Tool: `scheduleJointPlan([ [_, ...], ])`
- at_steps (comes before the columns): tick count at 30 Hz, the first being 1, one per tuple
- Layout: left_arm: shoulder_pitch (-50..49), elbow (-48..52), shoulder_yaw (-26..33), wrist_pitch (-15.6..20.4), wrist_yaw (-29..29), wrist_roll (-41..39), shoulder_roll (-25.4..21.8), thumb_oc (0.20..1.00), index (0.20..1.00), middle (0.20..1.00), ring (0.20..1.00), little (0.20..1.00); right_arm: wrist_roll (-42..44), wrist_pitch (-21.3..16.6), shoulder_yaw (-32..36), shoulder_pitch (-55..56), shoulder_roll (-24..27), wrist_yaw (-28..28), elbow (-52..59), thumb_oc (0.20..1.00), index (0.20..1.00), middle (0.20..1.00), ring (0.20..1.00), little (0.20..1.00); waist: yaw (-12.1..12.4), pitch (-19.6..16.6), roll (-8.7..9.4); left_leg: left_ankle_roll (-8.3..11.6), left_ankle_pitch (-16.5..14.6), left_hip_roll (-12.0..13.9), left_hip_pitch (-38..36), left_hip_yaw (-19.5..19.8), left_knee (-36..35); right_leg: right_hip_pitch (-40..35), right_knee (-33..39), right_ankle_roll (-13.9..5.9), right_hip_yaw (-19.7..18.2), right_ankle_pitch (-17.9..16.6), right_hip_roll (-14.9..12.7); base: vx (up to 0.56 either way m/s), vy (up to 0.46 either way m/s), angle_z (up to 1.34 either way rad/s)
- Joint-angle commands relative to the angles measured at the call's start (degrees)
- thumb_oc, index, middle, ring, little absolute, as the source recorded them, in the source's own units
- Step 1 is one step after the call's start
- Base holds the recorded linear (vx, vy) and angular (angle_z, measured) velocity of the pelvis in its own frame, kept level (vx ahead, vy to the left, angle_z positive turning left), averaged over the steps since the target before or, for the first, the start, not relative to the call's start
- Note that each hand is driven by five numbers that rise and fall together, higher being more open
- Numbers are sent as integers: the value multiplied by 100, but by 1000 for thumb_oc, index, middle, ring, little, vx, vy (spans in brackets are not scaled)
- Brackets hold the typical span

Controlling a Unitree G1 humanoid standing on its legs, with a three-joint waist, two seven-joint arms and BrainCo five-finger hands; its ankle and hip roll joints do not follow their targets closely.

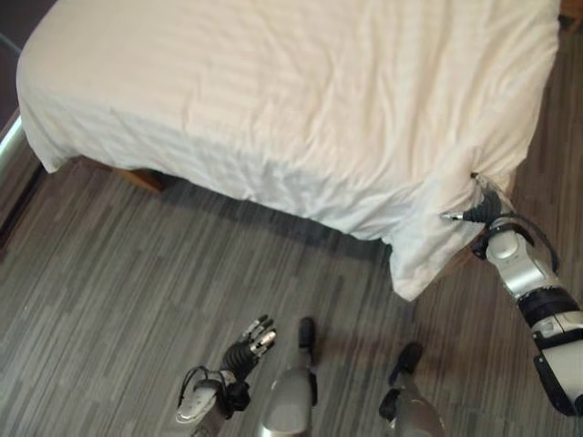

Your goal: Making the bed.

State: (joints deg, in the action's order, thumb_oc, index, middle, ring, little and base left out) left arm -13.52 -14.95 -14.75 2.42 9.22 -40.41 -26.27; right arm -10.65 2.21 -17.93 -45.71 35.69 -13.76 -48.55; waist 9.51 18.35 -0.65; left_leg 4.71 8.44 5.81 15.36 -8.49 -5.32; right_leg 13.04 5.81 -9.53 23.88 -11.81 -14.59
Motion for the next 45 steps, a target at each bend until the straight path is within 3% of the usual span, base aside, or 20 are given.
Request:
scheduleJointPlan([
  [1,190,177,-15,235,2,-206,-335,1000,1000,1000,1000,1000,314,-37,-305,-506,197,115,-245,200,200,200,200,200,169,184,7,292,105,12,320,82,32,-536,-81,-379,-47,266,-331,6,20,4],
  [7,199,141,-6,232,-3,-200,-257,1000,1000,1000,1000,1000,424,-82,-246,-461,418,77,-26,200,200,200,200,200,79,104,-18,292,62,9,291,5,32,-535,-81,-403,-95,267,-392,17,23,1],
  [14,141,138,42,166,87,-409,-168,1000,1000,1000,1000,1000,447,-133,223,317,936,109,616,200,200,200,200,200,-175,-67,105,234,-70,-6,10,-148,32,-630,-81,-421,-295,268,-450,19,19,-5],
  [16,142,40,13,124,140,-488,-133,1000,1000,1000,1000,1000,786,-210,771,1020,1020,137,772,200,200,200,200,200,-338,-106,155,197,-121,10,-145,-256,32,-641,-81,-424,-427,265,-450,-10,6,-8],
  [25,54,16,45,51,227,-546,-73,1000,1000,1000,1000,1000,968,-223,1722,2471,910,175,731,200,200,200,200,200,-553,-102,164,192,-131,50,-276,-329,32,-677,-81,-410,-528,282,-415,-4,-26,-14],
  [26,10,18,72,19,259,-554,-80,1000,1000,1000,1000,1000,909,-107,1934,2596,983,108,120,1000,1000,1000,1000,1000,-594,-69,111,198,-118,52,-267,-332,32,-649,-81,-404,-536,277,-401,-11,-31,1],
  [33,13,-13,26,-42,248,-537,-90,1000,1000,1000,1000,1000,593,148,1972,2202,1375,-167,-1202,1000,1000,1000,1000,1000,-584,0,-74,227,-86,32,-215,-341,32,-568,-81,-412,-548,250,-421,-6,-17,1],
  [37,85,-32,-53,-12,235,-439,-131,1000,1000,1000,1000,1000,237,300,1614,1413,1998,-301,-1824,1000,1000,1000,1000,1000,-545,1,-253,266,-53,14,-140,-375,32,-466,-81,-436,-580,228,-456,-5,0,-10],
  [41,61,-34,-58,6,212,-383,-39,1000,1000,1000,1000,1000,110,249,1403,1078,2119,-430,-1098,1000,1000,1000,1000,1000,-543,-46,-284,268,-64,13,-163,-397,32,-486,-81,-446,-603,227,-473,9,7,-14],
  [42,97,-161,-35,57,172,-300,88,1000,1000,1000,1000,1000,22,114,1384,1182,1996,-507,286,1000,1000,1000,1000,1000,-574,-88,-256,259,-89,10,-201,-382,32,-537,-81,-448,-605,226,-488,20,-11,-11],
  [44,136,-247,4,99,133,-340,165,1000,1000,1000,1000,1000,588,-171,1549,1395,1617,-362,1337,1000,1000,1000,1000,1000,-586,-139,-196,244,-116,2,-239,-345,32,-597,-81,-447,-588,242,-490,26,-23,-8],
  [45,136,-247,2,100,133,-340,164,1000,1000,1000,1000,1000,588,-170,1553,1400,1617,-362,1340,699,699,699,699,699,-584,-139,-195,244,-116,2,-240,-345,32,-598,-81,-447,-588,242,-490,30,-28,-4],
])
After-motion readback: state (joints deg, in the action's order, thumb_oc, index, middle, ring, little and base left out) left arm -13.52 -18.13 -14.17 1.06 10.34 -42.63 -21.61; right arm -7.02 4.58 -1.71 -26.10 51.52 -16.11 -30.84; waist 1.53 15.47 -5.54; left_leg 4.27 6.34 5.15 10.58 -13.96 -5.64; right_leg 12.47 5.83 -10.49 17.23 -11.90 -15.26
